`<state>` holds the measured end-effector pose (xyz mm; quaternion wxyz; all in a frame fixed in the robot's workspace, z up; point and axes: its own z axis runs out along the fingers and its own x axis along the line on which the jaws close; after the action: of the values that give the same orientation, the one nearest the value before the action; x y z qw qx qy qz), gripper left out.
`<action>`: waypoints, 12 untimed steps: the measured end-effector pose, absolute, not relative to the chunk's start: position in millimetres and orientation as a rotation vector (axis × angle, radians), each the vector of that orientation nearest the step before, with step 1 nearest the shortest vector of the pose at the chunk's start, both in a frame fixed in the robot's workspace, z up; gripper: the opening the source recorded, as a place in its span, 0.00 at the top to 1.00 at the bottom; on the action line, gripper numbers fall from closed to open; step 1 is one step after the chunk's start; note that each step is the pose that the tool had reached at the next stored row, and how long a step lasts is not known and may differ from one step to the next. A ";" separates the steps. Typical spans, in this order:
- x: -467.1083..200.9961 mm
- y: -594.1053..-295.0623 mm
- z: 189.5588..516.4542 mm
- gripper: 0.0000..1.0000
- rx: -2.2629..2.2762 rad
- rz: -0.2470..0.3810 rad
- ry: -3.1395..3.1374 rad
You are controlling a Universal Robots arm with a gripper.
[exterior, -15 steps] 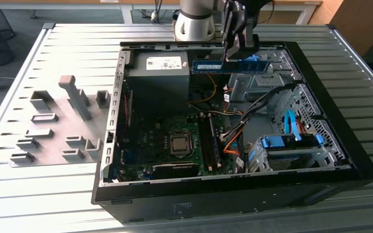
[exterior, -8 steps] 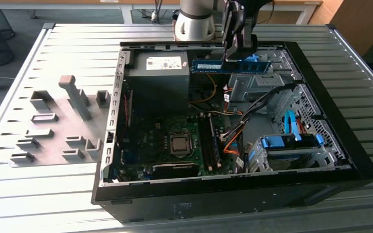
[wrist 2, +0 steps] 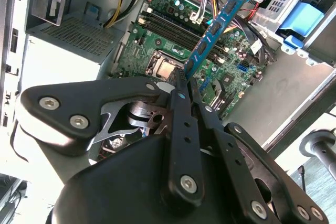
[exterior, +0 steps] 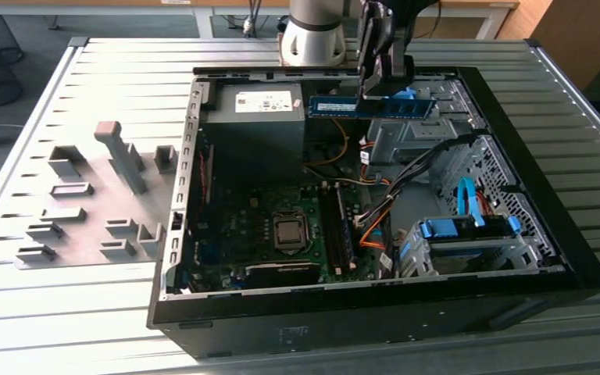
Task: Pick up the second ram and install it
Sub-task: 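Insert the second ram into the second slot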
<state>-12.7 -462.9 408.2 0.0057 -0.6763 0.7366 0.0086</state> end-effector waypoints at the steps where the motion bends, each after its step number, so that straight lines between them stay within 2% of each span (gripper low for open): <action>1: -12.7 -462.9 408.2 0.86 -2.117 0.027 2.306; 12: -12.7 -462.9 408.1 0.86 -2.059 0.027 2.357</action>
<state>-12.7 -462.9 408.1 0.0059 -0.6579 0.7530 0.0085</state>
